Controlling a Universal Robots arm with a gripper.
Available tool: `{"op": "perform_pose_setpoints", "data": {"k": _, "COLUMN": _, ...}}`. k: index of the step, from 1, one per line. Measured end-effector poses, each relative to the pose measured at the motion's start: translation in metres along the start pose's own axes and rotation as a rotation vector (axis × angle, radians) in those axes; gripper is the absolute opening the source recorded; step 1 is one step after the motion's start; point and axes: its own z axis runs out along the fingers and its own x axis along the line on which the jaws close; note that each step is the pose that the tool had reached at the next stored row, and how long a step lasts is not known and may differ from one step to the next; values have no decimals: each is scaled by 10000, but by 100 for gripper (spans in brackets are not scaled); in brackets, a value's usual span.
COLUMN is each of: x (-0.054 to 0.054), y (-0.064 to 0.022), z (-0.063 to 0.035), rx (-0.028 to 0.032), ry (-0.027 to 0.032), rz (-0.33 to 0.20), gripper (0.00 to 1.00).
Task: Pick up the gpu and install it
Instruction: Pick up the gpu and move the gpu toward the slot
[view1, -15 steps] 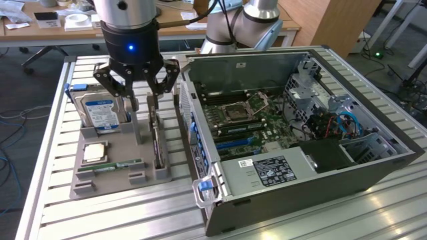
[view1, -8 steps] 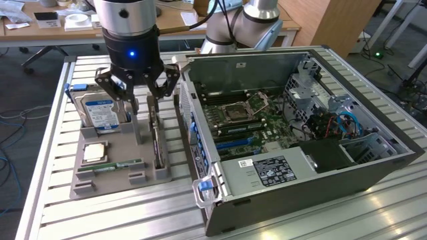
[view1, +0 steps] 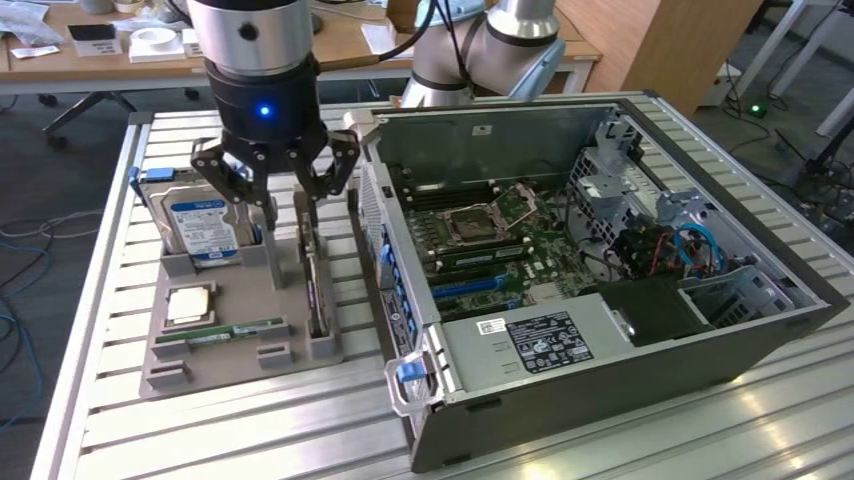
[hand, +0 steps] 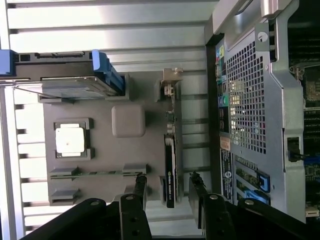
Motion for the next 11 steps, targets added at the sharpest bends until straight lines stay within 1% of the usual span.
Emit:
{"op": "perform_pose_setpoints", "data": {"k": 7, "x": 2, "y": -5, "z": 95, "rx": 3, "ry": 4, "rz": 0, "gripper": 47}}
{"op": "perform_pose_setpoints", "data": {"k": 11, "x": 3, "y": -6, "z": 114, "rx": 4, "ry": 6, "rz": 0, "gripper": 47}}
